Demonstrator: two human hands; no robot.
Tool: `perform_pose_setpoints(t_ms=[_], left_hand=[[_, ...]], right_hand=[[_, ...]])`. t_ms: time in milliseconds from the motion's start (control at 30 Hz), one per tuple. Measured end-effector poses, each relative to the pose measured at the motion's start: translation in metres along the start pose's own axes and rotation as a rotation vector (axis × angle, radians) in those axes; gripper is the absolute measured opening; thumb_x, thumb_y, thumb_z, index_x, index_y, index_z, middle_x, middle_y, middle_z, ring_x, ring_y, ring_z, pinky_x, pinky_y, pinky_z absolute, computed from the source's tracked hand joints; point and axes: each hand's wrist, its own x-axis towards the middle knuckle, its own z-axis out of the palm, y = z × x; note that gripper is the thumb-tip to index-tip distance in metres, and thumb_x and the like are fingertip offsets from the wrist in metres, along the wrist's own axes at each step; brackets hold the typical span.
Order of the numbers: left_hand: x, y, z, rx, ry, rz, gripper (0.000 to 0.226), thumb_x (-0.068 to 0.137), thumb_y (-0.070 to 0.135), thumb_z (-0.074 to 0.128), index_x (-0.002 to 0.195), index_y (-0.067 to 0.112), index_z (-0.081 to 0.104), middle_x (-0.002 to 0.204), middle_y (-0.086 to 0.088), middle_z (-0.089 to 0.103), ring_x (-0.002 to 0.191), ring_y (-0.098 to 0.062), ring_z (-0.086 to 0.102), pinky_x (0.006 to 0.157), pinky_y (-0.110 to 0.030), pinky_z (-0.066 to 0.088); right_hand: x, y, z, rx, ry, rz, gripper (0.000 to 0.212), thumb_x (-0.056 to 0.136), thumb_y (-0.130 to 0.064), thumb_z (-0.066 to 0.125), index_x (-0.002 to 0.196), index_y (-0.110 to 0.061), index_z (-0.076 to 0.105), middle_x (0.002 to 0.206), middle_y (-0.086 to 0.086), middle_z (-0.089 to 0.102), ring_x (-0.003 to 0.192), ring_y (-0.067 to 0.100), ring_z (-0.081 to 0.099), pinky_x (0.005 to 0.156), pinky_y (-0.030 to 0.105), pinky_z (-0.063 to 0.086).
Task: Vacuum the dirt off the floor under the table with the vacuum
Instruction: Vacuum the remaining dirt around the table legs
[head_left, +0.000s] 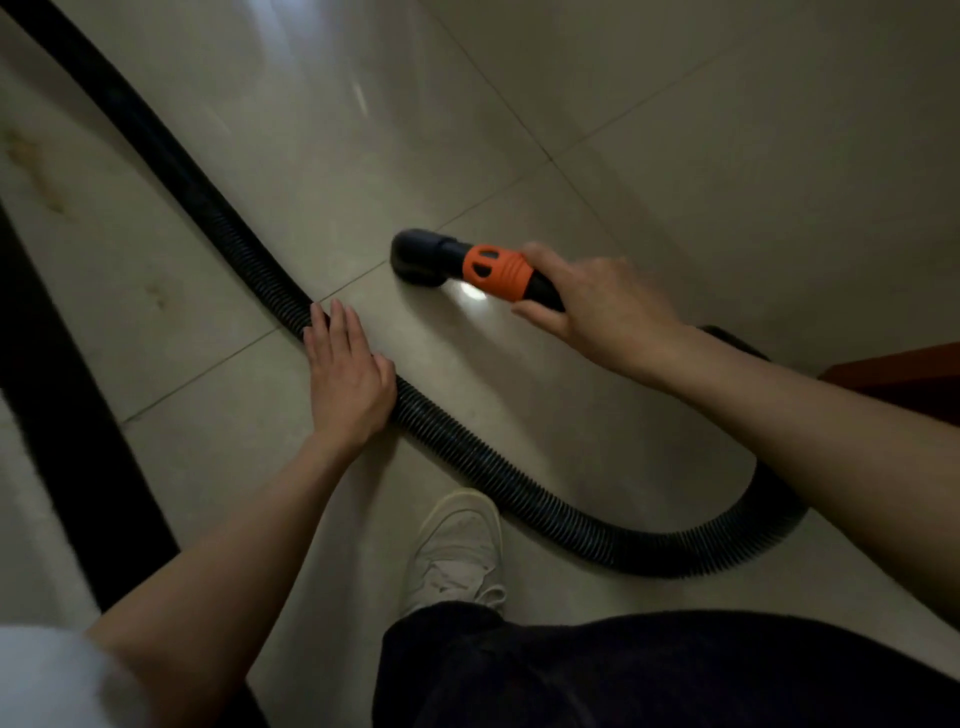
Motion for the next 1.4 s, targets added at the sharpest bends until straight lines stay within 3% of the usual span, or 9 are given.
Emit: perform_pose_setpoints(t_ms=[200, 400, 567, 700, 900, 1000, 1100, 1233, 1400], left_hand=[[0.002, 0.002, -0.001, 0.017, -0.004, -0.026, 0.063, 0.095, 0.018, 0.038, 0.145, -0.008, 0.012, 0.155, -0.023, 0.009, 0.144, -0.037, -0.003, 0.116, -0.042, -0.007], [0.001, 0.004, -0.002, 0.084, -0.027, -0.014, 0.060, 0.094, 0.021, 0.031, 0.144, -0.010, 0.018, 0.152, -0.027, 0.014, 0.143, -0.041, 0.002, 0.116, -0.046, -0.003], [-0.002, 0.037, -0.005, 0.208, -0.115, 0.095, 0.064, 0.095, 0.031, 0.032, 0.146, -0.003, 0.017, 0.155, -0.020, 0.011, 0.145, -0.033, -0.001, 0.114, -0.047, -0.011], [-0.014, 0.087, 0.006, 0.230, -0.259, 0.233, 0.069, 0.097, 0.044, 0.024, 0.149, 0.003, 0.005, 0.158, -0.015, -0.003, 0.145, -0.029, -0.010, 0.113, -0.049, -0.012], [-0.027, 0.140, 0.032, 0.183, -0.428, 0.459, 0.075, 0.095, 0.057, 0.020, 0.149, 0.015, -0.011, 0.155, -0.011, -0.020, 0.142, -0.028, -0.022, 0.111, -0.051, -0.016], [-0.026, 0.153, 0.044, 0.178, -0.459, 0.481, 0.077, 0.094, 0.060, 0.020, 0.148, 0.019, -0.016, 0.154, -0.010, -0.024, 0.141, -0.029, -0.024, 0.111, -0.055, -0.014], [-0.026, 0.157, 0.051, 0.194, -0.472, 0.456, 0.078, 0.092, 0.062, 0.018, 0.147, 0.020, -0.018, 0.153, -0.010, -0.027, 0.140, -0.030, -0.026, 0.109, -0.057, -0.016], [-0.025, 0.156, 0.052, 0.206, -0.492, 0.451, 0.079, 0.091, 0.064, 0.015, 0.147, 0.022, -0.021, 0.152, -0.009, -0.029, 0.140, -0.028, -0.028, 0.108, -0.056, -0.018], [-0.025, 0.157, 0.051, 0.229, -0.532, 0.445, 0.078, 0.091, 0.064, 0.012, 0.145, 0.022, -0.024, 0.150, -0.009, -0.034, 0.138, -0.027, -0.032, 0.107, -0.055, -0.020]], right_hand=[[-0.016, 0.015, -0.011, 0.019, 0.017, 0.087, 0.052, 0.093, -0.050, 0.048, 0.137, -0.024, 0.037, 0.096, 0.014, 0.066, 0.078, 0.033, 0.061, 0.059, 0.032, 0.037], [-0.066, 0.022, -0.009, 0.207, -0.101, 0.088, 0.055, 0.086, -0.053, 0.051, 0.135, -0.028, 0.042, 0.096, 0.014, 0.067, 0.083, 0.036, 0.063, 0.068, 0.040, 0.051], [-0.119, 0.038, -0.014, 0.180, -0.056, 0.336, 0.050, 0.090, -0.050, 0.052, 0.134, -0.028, 0.042, 0.095, 0.004, 0.064, 0.079, 0.027, 0.061, 0.060, 0.032, 0.039], [-0.154, 0.050, -0.017, 0.151, -0.082, 0.594, 0.044, 0.090, -0.051, 0.050, 0.117, -0.016, 0.048, 0.080, 0.008, 0.058, 0.068, 0.030, 0.054, 0.057, 0.034, 0.038], [-0.210, 0.070, -0.026, 0.543, -0.022, 0.829, 0.028, 0.090, -0.037, 0.058, 0.112, -0.020, 0.049, 0.072, 0.004, 0.059, 0.061, 0.023, 0.060, 0.056, 0.032, 0.045], [-0.239, 0.068, -0.024, 0.842, -0.018, 0.957, 0.020, 0.091, -0.022, 0.061, 0.105, -0.019, 0.048, 0.071, 0.008, 0.062, 0.049, 0.017, 0.061, 0.048, 0.028, 0.048], [-0.262, 0.061, -0.010, 0.936, 0.016, 1.053, 0.019, 0.090, -0.017, 0.060, 0.102, -0.013, 0.045, 0.068, 0.010, 0.061, 0.040, 0.016, 0.054, 0.041, 0.028, 0.045], [-0.270, 0.058, -0.001, 0.887, 0.064, 1.061, 0.018, 0.091, -0.026, 0.059, 0.099, -0.017, 0.047, 0.058, 0.009, 0.055, 0.040, 0.016, 0.052, 0.042, 0.028, 0.043], [-0.266, 0.048, -0.002, 0.844, 0.042, 1.058, 0.026, 0.093, -0.046, 0.047, 0.106, -0.024, 0.044, 0.061, 0.007, 0.057, 0.040, 0.012, 0.053, 0.040, 0.021, 0.042]])
